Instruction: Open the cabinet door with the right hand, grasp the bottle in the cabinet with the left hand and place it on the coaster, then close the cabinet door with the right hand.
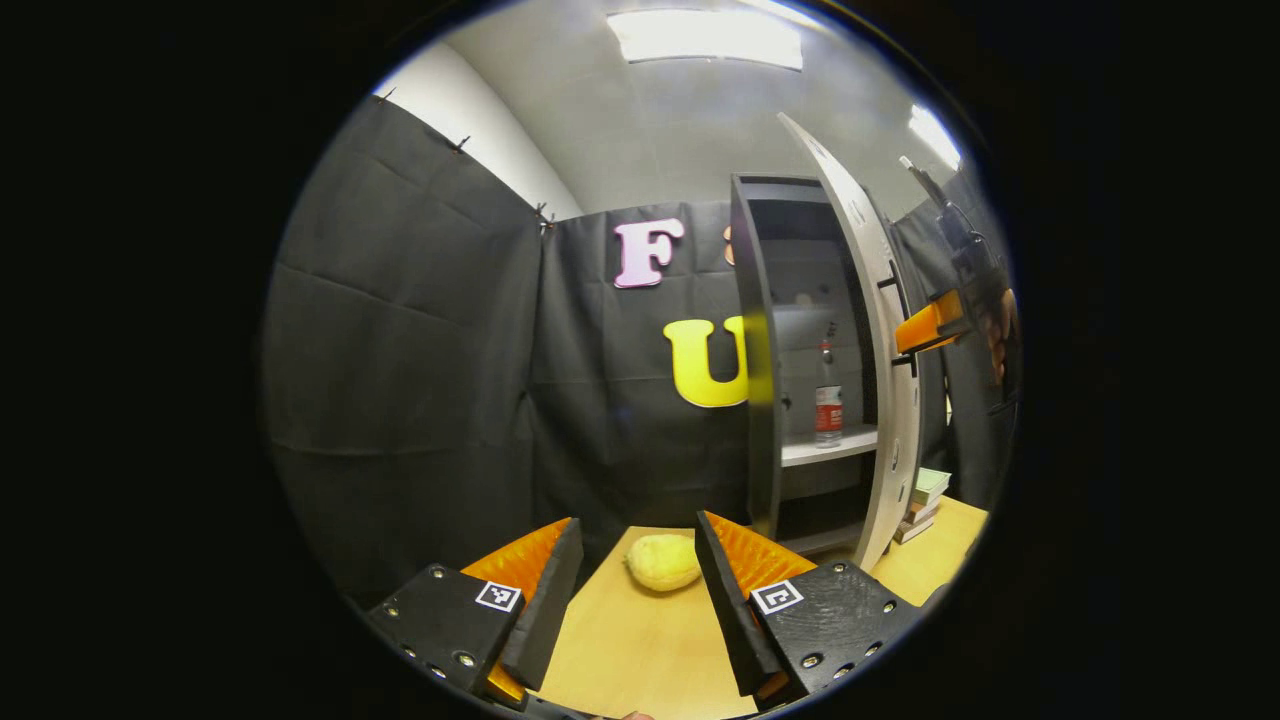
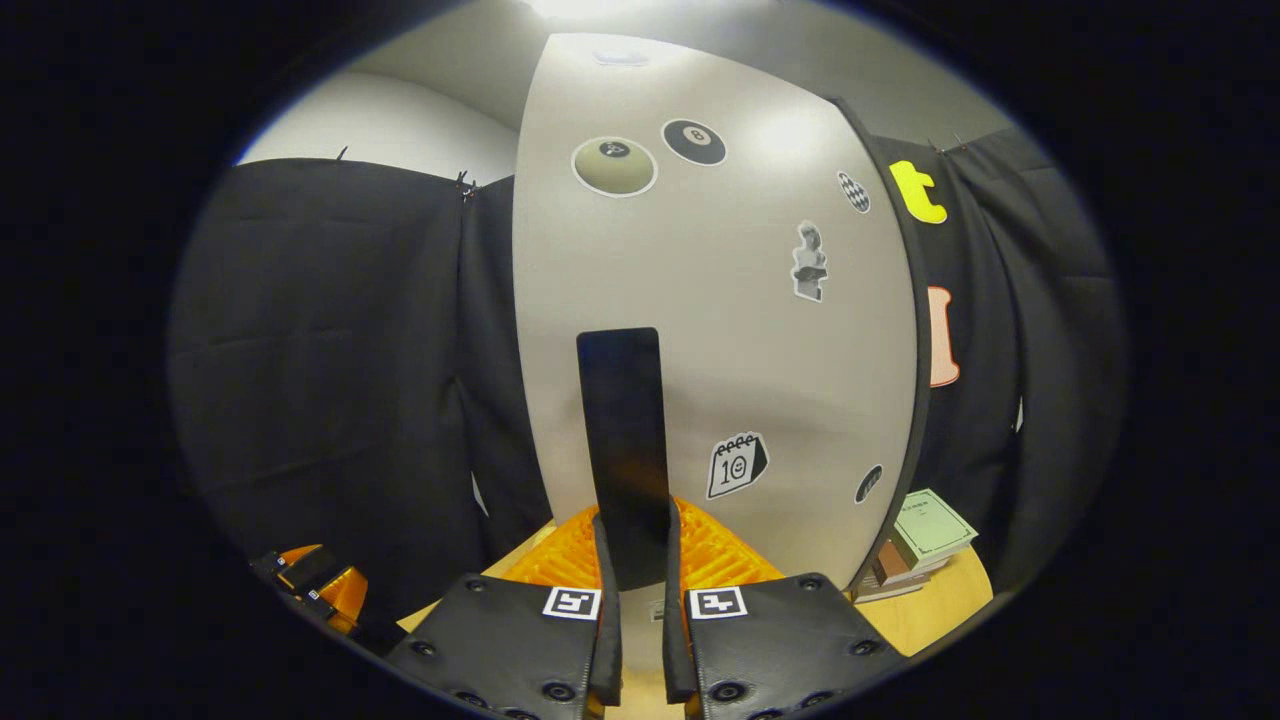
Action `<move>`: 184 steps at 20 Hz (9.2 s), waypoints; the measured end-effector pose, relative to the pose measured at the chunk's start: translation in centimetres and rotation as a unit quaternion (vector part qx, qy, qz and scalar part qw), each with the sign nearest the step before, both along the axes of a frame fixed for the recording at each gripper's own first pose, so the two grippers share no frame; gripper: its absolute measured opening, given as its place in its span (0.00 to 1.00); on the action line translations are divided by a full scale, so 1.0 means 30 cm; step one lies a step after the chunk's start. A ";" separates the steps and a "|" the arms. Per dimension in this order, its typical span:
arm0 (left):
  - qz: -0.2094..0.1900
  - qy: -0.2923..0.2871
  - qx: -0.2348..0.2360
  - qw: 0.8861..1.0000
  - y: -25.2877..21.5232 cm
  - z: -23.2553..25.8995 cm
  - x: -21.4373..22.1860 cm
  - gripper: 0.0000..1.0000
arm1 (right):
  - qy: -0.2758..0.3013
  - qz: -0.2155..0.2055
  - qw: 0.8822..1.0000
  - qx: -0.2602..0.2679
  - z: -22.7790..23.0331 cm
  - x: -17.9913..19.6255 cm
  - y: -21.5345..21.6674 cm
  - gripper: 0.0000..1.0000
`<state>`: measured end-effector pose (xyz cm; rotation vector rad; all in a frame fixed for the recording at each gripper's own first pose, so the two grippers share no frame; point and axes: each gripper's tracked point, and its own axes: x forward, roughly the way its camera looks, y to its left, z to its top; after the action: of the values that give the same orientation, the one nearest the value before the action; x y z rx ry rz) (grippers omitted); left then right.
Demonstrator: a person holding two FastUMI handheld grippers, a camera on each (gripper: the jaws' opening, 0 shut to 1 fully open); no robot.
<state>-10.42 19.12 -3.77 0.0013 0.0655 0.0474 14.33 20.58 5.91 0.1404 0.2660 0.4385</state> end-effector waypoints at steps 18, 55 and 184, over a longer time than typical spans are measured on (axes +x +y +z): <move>-0.127 -0.018 -0.012 0.992 -0.707 0.101 0.082 0.65 | -0.010 -0.003 1.000 0.005 -0.005 -0.088 -0.340 0.17; -0.142 -0.056 -0.010 0.988 -1.128 0.324 0.424 0.65 | -0.095 -0.147 0.984 -0.012 -0.049 0.058 -0.835 0.98; -0.078 0.125 -0.062 0.987 -0.643 -0.735 0.026 0.63 | -0.014 -0.257 0.963 -0.078 -0.204 -0.178 -0.755 0.99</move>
<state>-9.62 -0.15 -25.81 -0.1130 0.3200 -0.1144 8.99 -2.08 -0.22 0.0449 0.2244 -0.0975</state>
